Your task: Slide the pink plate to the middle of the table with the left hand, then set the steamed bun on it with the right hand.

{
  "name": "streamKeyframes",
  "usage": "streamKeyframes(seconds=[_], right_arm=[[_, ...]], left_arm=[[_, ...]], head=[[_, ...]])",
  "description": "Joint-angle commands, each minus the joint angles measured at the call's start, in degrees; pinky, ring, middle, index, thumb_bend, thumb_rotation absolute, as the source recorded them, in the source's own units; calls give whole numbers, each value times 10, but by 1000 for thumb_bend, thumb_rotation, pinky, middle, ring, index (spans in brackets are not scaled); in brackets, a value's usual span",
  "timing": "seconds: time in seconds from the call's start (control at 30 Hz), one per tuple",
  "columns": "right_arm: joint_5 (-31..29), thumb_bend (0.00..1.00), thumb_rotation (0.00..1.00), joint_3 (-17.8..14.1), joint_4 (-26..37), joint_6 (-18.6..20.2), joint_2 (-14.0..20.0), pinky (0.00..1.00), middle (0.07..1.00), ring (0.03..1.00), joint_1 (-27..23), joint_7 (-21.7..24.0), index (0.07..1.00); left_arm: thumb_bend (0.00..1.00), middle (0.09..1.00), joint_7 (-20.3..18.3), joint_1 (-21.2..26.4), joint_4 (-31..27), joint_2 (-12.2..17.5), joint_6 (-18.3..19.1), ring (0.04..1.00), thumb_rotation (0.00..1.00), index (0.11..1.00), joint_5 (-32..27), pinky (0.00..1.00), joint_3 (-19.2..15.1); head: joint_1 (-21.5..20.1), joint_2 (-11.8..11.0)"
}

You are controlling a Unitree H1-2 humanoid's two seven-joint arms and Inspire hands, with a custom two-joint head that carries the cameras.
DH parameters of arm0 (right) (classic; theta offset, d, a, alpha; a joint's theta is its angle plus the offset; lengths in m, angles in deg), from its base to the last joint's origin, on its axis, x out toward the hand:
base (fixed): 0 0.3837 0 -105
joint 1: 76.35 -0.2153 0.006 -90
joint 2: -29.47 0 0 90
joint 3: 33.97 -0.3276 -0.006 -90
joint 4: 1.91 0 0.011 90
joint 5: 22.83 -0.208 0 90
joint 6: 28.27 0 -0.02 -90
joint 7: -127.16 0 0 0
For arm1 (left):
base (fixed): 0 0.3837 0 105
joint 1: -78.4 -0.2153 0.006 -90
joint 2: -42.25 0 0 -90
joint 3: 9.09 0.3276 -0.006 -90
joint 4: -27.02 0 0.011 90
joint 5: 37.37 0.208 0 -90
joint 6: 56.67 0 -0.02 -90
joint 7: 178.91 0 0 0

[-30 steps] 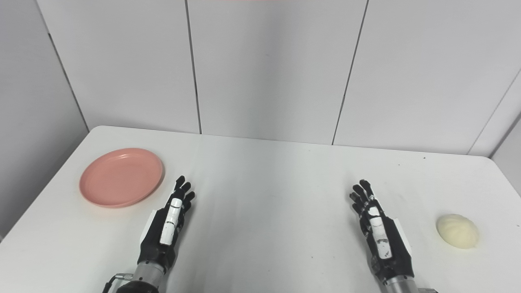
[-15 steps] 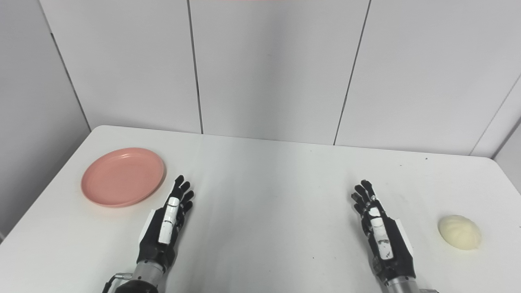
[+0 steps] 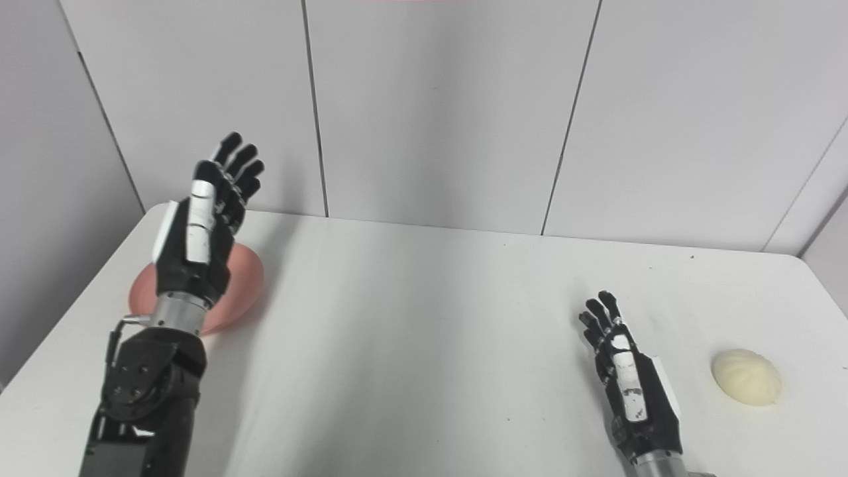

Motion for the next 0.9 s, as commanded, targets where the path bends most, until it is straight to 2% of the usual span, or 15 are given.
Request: streamKeyframes(seconds=[0.0,0.13,0.27,0.4,0.57,0.7,0.87], right_arm=[[-3,822,933,0,-17,-23,-6,1000,959,945,19,4,982],[-4,832,923,0,-15,-21,-8,1000,954,940,20,2,971],[0,831,932,-1,-15,-23,-8,1000,955,933,20,0,970],[-2,820,933,-2,-15,-19,-6,1000,961,939,21,1,975],[-4,817,935,-3,-19,-21,-4,1000,961,942,20,2,981],[-3,813,929,-3,-17,-21,-3,1000,959,944,22,2,980],[-5,795,930,-3,-13,-18,-1,1000,958,943,24,4,978]], left_arm=[[832,891,5,34,-2,29,-2,902,941,858,11,917,-11],[883,871,2,55,41,77,-9,870,933,863,20,870,-25],[897,857,2,73,86,104,-19,857,917,865,6,845,-43],[890,843,-4,86,147,133,-50,844,925,851,1,831,-62],[885,839,-7,97,205,155,-71,833,926,859,-4,831,-72],[906,827,0,112,289,169,-97,816,925,842,-10,827,-88],[897,839,20,120,347,164,-94,818,898,875,-32,813,-117]], head=[[-1,0],[-3,0],[-1,0],[1,0],[2,1],[0,3],[1,4]])
